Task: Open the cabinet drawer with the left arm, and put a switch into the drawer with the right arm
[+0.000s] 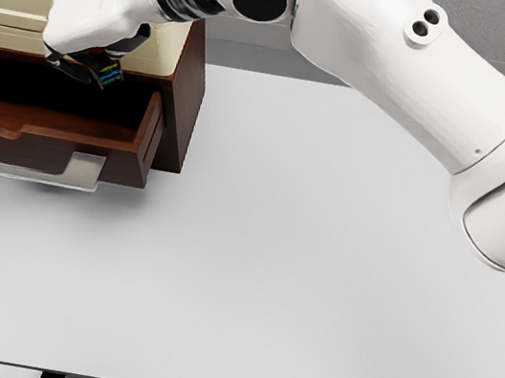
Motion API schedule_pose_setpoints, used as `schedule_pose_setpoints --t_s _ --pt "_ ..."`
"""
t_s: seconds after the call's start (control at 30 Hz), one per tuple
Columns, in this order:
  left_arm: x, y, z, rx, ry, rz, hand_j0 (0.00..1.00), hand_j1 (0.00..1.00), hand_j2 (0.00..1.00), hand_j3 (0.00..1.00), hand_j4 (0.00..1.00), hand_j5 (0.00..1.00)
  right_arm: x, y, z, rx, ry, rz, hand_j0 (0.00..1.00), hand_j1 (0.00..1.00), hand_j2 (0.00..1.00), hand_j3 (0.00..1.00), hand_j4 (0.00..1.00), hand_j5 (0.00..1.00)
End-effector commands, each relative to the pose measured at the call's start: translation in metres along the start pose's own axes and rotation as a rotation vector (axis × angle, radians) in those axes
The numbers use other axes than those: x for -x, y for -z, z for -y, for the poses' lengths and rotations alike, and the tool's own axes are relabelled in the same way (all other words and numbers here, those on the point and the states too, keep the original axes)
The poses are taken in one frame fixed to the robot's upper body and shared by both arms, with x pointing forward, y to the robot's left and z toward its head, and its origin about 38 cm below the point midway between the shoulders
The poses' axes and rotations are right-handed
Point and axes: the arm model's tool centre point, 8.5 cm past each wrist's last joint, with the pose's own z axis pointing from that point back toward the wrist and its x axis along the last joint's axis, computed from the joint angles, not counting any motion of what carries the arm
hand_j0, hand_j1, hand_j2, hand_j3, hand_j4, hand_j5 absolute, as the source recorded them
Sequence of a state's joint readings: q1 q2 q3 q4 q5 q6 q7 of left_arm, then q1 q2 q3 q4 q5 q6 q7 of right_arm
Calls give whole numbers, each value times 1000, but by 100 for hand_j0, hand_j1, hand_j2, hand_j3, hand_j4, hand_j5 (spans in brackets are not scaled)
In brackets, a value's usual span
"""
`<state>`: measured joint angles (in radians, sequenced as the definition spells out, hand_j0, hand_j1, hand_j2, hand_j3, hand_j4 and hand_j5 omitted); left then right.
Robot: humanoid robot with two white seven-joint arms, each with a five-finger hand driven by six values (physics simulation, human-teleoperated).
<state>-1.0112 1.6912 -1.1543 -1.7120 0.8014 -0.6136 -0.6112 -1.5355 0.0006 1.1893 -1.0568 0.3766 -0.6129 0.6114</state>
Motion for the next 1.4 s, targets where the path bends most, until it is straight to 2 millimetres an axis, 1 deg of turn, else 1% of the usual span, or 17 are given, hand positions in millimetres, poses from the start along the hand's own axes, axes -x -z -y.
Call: schedule_pose_setpoints --t_s 0.0,0.1,0.13,0.2,0.53,0.63,0.7,0.73,0.83,0.93,1.03,1.07,1.13,1.17,1.23,1.3,1.37 --pt "0 0 0 -5 -8 2 100 100 100 100 100 100 1 -1 0 -2 -2 -6 40 40 40 40 40 40" --pt "0 0 0 -5 -8 2 100 100 100 100 100 100 1 0 0 -1 1 -4 40 40 40 40 40 40" --pt "0 -1 -1 -6 -8 -1 100 100 100 100 100 100 1 0 -1 -2 0 -5 44 44 44 44 44 44" --pt "1 -1 0 -7 -10 -2 100 100 100 100 100 100 2 0 -3 -22 -24 -22 100 100 100 100 100 100" --pt "1 -1 0 -4 -4 -4 100 100 100 100 100 100 -3 0 4 -15 -48 -12 100 100 100 100 100 100" --pt "2 1 0 0 -5 0 100 100 100 100 100 100 -32 7 21 23 -117 62 100 100 100 100 100 100" --pt "1 5 1 3 -5 10 100 100 100 100 100 100 -67 11 37 62 -195 145 100 100 100 100 100 100" --pt "1 8 2 7 -5 18 100 100 100 100 100 100 -80 7 35 80 -218 174 100 100 100 100 100 100" --pt "4 18 9 75 68 -6 100 100 100 100 100 100 -76 -38 16 89 -239 134 100 100 100 100 100 100" --pt "-6 24 9 85 88 25 100 100 100 100 100 100 -57 -110 -6 127 -217 2 100 100 100 100 100 100" --pt "-11 29 10 90 89 49 100 100 100 100 100 100 -33 -193 -68 160 -37 -171 100 100 100 100 100 100" --pt "-10 29 10 91 87 50 100 100 100 100 100 100 -30 -223 -98 169 47 -238 100 100 100 100 100 100" --pt "-11 33 11 92 84 61 100 100 100 100 100 100 -32 -261 -146 164 163 -338 100 100 100 100 100 100" --pt "-11 38 12 95 82 77 100 100 100 100 100 100 -36 -271 -165 153 206 -367 100 100 100 100 100 100" --pt "-12 65 17 114 72 152 100 100 100 100 100 100 -40 -306 -190 163 266 -463 100 100 100 100 100 100" --pt "-13 74 20 121 67 178 100 100 100 100 100 100 -44 -312 -200 132 286 -475 100 100 100 100 100 100" --pt "-16 88 23 130 63 218 100 100 100 100 100 100 -48 -308 -213 122 318 -467 100 100 100 100 100 100"
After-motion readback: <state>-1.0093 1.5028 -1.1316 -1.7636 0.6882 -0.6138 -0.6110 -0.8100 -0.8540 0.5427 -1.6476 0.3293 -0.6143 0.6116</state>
